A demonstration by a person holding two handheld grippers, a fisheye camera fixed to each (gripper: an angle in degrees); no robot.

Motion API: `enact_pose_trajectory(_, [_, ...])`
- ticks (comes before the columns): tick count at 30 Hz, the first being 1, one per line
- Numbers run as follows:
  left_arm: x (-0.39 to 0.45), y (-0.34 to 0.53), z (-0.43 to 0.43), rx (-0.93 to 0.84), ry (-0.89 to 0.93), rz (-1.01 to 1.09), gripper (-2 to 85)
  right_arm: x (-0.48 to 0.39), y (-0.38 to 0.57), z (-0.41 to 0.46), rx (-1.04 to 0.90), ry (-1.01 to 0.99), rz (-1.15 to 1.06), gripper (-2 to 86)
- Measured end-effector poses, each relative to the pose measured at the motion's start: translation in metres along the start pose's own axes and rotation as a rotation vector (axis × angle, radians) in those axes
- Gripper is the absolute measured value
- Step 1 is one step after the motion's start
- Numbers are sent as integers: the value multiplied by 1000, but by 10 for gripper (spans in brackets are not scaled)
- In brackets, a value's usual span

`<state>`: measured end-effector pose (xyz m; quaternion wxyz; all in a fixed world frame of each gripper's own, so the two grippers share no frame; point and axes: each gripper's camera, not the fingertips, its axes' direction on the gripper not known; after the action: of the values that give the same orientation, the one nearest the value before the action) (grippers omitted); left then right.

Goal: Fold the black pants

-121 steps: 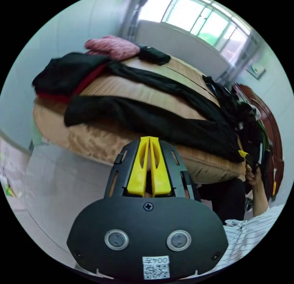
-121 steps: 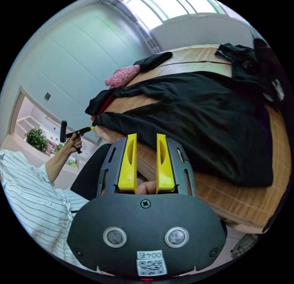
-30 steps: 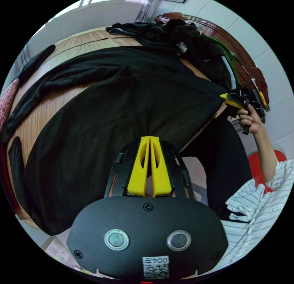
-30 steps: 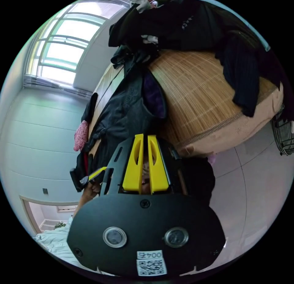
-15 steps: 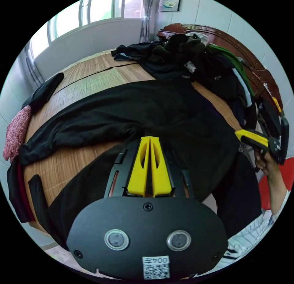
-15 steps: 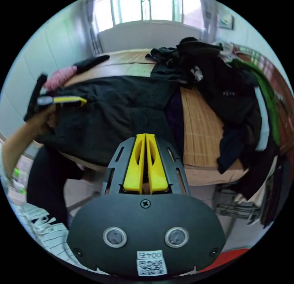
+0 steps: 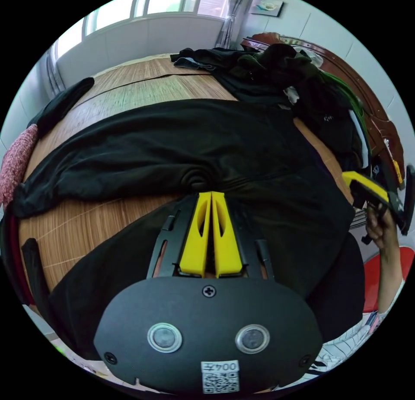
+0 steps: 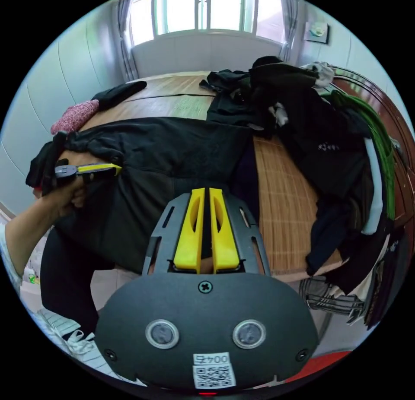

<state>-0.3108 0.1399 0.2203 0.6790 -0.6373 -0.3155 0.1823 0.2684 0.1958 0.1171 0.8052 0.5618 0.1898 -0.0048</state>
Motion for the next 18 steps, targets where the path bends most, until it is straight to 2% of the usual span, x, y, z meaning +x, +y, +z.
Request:
enact_pose_trajectory(3, [6, -2, -9, 11, -39, 18, 8, -10, -25, 47, -128, 41, -70, 41])
enact_pose_trajectory(4, [5, -2, -17, 12, -27, 17, 8, -9, -26, 70, -235, 40, -81, 37])
enact_pose_trajectory(5, [3, 1, -31, 30, -4, 14, 9, -4, -27, 64, -175, 13, -64, 33])
enact_pose_trajectory(7, [-2, 12, -60, 94, 7, 14, 11, 4, -29, 54, -196, -7, -15, 16])
enact_pose_trajectory(9, [-15, 29, -90, 133, -37, -8, 15, 9, -23, 31, -108, -32, 32, 3])
enact_pose_trajectory(13, [-81, 94, -158, 198, -313, -140, 43, 16, 5, 11, -122, -210, 107, -5])
enact_pose_trajectory(16, [-151, 139, -202, 159, -529, -282, 91, 34, 29, 7, -147, -315, 212, -7])
enact_pose_trajectory(18, [-193, 155, -224, 122, -568, -374, 116, 43, 43, 6, -150, -330, 260, -7])
